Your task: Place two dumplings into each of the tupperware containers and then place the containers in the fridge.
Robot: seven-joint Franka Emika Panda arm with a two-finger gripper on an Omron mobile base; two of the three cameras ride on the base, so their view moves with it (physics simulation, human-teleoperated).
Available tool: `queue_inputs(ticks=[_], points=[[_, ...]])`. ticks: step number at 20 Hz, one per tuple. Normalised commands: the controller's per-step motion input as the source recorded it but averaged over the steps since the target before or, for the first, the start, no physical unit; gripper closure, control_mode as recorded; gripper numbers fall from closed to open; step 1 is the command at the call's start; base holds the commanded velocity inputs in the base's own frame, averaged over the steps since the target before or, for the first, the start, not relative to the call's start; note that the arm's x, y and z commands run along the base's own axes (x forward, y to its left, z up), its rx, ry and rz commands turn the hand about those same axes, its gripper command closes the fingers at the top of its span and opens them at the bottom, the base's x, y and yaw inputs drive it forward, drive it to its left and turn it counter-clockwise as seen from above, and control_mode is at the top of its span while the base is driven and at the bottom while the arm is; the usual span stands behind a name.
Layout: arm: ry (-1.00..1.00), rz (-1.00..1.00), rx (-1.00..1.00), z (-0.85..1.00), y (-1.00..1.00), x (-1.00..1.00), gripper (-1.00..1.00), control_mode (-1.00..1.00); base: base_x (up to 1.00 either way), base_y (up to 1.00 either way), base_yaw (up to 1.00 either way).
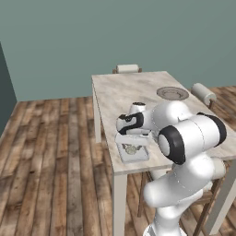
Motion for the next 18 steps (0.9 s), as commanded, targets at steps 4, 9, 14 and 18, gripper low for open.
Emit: queue_inputs(ticks=[4, 9, 14, 18], points=[[0.0, 0.0, 0.0, 0.0, 0.0, 0.01, -1.0, -1.0, 0.0, 0.0, 0.0], [-0.12, -0.08, -0.01, 0.58, -0.06, -0.38, -1.0, -1.0, 0.0, 0.0, 0.0], [0.01, -0.24, 0.01, 0.22, -0.63, -0.43, -1.0, -1.0, 0.0, 0.0, 0.0], [0.06, -0.26, 0.05, -0.03, -0.62, -0.21, -1.0, -1.0, 0.0, 0.0, 0.0]])
